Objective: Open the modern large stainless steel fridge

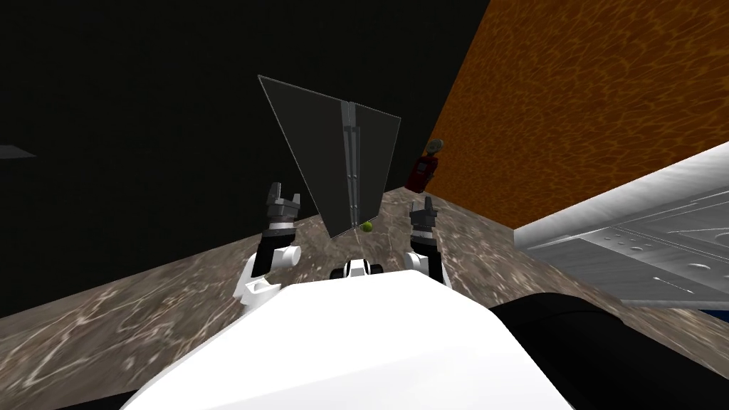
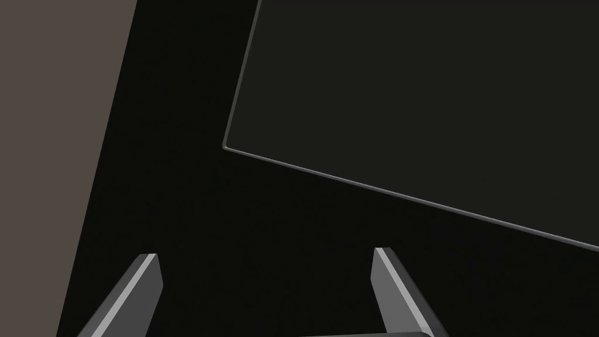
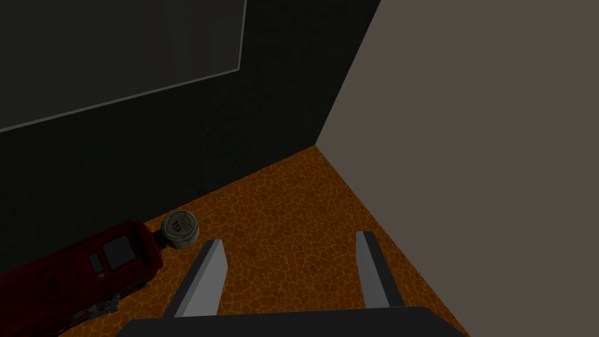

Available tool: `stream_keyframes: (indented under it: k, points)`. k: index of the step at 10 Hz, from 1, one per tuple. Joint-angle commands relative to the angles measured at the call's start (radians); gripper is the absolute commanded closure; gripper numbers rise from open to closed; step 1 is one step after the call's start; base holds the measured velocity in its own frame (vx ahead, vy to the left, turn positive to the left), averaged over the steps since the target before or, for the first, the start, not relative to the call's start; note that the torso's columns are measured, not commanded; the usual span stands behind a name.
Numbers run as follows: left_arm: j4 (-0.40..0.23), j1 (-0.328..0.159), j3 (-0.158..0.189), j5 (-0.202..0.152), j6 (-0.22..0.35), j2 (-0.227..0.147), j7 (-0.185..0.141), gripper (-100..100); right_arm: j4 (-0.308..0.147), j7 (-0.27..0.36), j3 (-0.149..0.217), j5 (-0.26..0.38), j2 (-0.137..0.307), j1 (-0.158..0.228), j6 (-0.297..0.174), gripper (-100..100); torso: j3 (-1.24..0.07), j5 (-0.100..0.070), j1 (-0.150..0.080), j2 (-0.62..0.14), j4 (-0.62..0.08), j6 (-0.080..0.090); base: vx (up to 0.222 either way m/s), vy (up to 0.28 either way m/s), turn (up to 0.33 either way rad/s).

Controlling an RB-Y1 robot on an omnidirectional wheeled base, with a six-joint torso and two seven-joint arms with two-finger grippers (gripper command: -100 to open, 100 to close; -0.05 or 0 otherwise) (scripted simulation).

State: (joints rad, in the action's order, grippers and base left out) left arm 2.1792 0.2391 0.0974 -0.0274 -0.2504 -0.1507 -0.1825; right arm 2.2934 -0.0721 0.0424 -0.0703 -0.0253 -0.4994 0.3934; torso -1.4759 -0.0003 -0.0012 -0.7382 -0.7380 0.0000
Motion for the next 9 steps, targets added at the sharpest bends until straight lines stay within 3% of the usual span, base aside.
stream_keyframes:
  k: [1,4,5,6,7,9]
  points:
    - [-0.045,-0.084,0.019,0.029,0.062,-0.025,-0.046,-100,0.0,0.0,0.0,0.0,0.0,0.0,0.0,0,0.0,0.0,0.001,0.0,0.0,0.0,-0.021,-0.052,-0.046]
    - [-0.072,-0.17,0.03,0.049,0.105,-0.039,-0.075,-100,0.0,0.0,0.0,0.0,0.0,0.0,0.0,0,0.0,0.0,0.001,0.0,0.0,0.0,-0.017,-0.056,-0.03]
    - [-0.101,-0.205,0.042,0.069,0.149,-0.051,-0.104,-100,0.0,0.0,0.0,0.0,0.0,0.0,0.0,0,0.0,0.0,0.001,0.0,0.0,0.0,-0.013,-0.053,-0.05]
    - [-0.101,-0.233,0.042,0.069,0.149,-0.051,-0.104,-100,0.0,0.0,0.0,0.0,0.0,0.0,0.0,0,0.0,0.0,0.001,0.0,0.0,0.0,-0.013,-0.048,-0.024]
    - [-0.131,-0.262,0.055,0.09,0.195,-0.064,-0.135,-100,0.0,0.0,0.0,0.0,0.0,0.0,0.0,0,0.0,0.0,0.002,0.0,0.0,0.0,-0.016,-0.061,-0.047]
    - [-0.131,-0.299,0.055,0.09,0.195,-0.064,-0.135,-100,0.0,0.0,0.0,0.0,0.0,0.0,0.0,0,0.0,0.0,0.001,0.0,0.0,0.0,-0.013,-0.037,-0.011]
